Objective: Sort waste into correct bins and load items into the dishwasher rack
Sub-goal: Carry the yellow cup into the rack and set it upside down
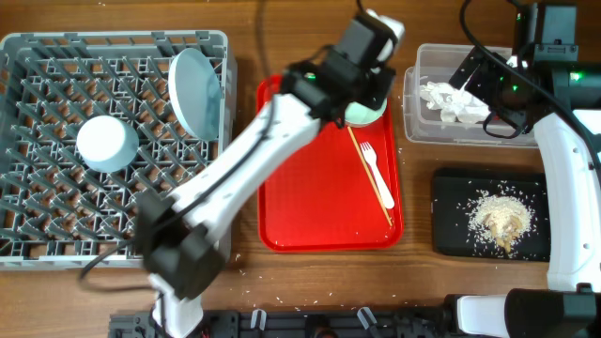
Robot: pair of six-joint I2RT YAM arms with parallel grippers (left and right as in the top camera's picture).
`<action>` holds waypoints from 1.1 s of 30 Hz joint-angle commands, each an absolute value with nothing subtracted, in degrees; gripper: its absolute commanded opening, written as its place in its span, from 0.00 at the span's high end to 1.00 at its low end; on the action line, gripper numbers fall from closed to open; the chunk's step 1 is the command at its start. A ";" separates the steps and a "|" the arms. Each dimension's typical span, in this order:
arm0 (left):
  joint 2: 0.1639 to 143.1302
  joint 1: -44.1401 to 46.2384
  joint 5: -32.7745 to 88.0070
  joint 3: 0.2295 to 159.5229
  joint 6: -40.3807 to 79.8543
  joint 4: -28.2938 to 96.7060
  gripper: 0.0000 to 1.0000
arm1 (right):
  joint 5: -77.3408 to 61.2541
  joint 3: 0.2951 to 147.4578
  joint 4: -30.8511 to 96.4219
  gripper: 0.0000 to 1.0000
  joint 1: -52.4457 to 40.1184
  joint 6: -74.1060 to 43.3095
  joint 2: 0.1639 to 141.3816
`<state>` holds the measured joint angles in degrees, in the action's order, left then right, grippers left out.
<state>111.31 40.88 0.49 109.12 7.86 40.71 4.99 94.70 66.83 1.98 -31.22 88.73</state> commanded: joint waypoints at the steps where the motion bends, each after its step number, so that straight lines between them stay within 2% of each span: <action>1: 101.08 35.66 5.48 109.19 17.98 46.61 0.96 | 5.54 94.76 66.67 0.00 2.00 -31.68 89.03; 6: 91.18 14.44 32.29 109.19 25.17 62.06 0.96 | 5.54 94.76 66.67 0.00 2.00 -31.66 89.03; 10: 90.00 -9.43 40.58 108.57 24.58 78.46 0.96 | 5.54 94.76 66.67 0.00 2.00 -31.66 89.03; 15: 90.00 -36.03 57.98 102.15 8.29 92.64 0.96 | 5.54 94.76 66.67 0.00 2.00 -31.66 89.03; 16: 90.00 -39.03 59.00 99.63 5.96 94.00 0.96 | 5.54 94.76 66.67 0.00 2.00 -31.66 89.03; 18: 90.00 -43.35 60.71 93.65 2.48 94.08 0.96 | 5.54 94.76 66.67 0.01 2.00 -31.66 89.03; 19: 90.06 -47.13 66.15 85.69 -1.30 91.57 0.96 | 5.54 94.76 66.67 0.00 2.00 -31.66 89.03; 22: 91.44 -52.14 75.48 71.85 -1.28 81.21 0.96 | 5.54 94.76 66.67 0.00 2.00 -31.66 89.03; 25: 94.17 -54.28 79.13 63.79 -0.19 73.36 0.96 | 5.54 94.76 66.67 0.01 2.00 -31.64 89.03; 33: 101.60 -59.24 78.43 61.34 0.43 66.17 0.96 | 5.54 94.76 66.67 0.00 2.00 -31.66 89.03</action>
